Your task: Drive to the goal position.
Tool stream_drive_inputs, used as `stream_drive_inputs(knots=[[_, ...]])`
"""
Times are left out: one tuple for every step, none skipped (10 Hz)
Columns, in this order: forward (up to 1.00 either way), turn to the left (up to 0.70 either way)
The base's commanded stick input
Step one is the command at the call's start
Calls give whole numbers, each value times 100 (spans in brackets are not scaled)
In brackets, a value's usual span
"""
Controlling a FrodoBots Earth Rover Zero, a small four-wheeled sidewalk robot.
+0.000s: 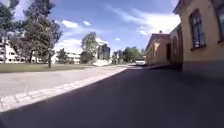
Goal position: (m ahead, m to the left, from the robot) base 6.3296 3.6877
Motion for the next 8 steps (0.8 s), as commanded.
stream_drive_inputs(knots=[[100,0],[100,0],[100,0],[100,0],[100,0],[100,0],[100,0],[100,0]])
